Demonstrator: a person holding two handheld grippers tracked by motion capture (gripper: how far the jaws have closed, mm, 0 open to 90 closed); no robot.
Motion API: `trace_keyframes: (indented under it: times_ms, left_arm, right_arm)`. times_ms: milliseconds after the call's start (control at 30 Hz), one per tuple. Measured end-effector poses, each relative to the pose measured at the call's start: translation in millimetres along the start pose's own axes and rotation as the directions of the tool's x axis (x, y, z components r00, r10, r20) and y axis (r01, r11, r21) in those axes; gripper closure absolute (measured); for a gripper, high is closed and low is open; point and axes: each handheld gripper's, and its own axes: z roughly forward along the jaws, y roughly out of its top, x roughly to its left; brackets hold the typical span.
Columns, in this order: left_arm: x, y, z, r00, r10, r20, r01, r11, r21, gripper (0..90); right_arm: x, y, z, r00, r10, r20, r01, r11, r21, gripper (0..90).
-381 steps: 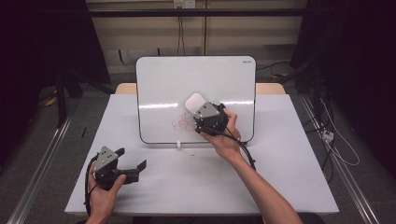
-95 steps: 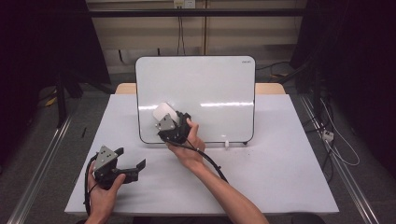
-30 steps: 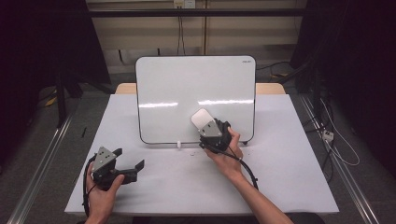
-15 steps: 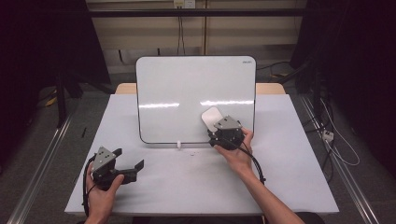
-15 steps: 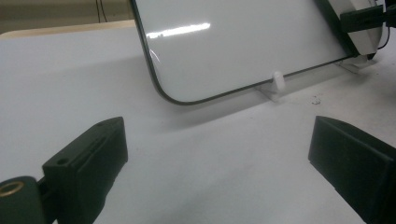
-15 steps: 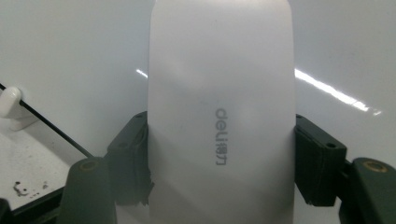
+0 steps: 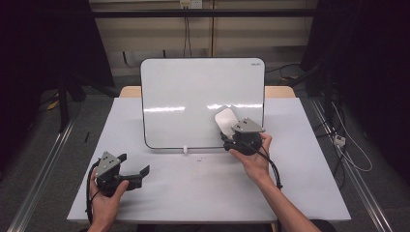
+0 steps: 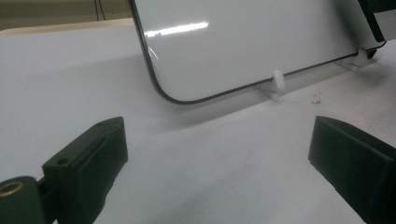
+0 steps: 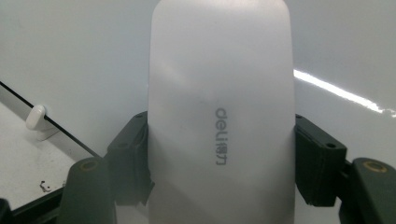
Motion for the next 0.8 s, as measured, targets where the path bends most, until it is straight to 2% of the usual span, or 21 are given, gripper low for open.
trace_keyframes:
  times_ms: [367,500,700,800]
  left_arm:
    - [-1.1,0.9,0.7,0.9998,0.018,-0.001,-0.018,0.9998,0.006,4.8]
    - [0.9,-0.6,1.9,0.9999,0.010,0.001,-0.011,0.9999,0.013,4.7]
    - [2.2,-0.3,1.4,1.0000,-0.003,0.000,0.003,1.0000,0.007,4.7]
    - [1.4,0.1,1.2,0.9999,0.011,0.003,-0.011,0.9999,0.010,4.7]
  right_arm:
    - [-8.0,-1.9,-11.1,1.0000,0.000,-0.005,0.000,1.000,-0.017,31.7]
    - [-14.2,-0.7,-16.7,1.0000,-0.003,-0.002,0.003,1.000,-0.023,31.7]
    - [-25.3,-1.3,-24.0,0.9998,0.010,0.020,-0.009,1.000,-0.028,31.7]
    - [-30.6,-1.3,-28.3,0.9994,0.011,0.033,-0.010,0.999,-0.037,31.7]
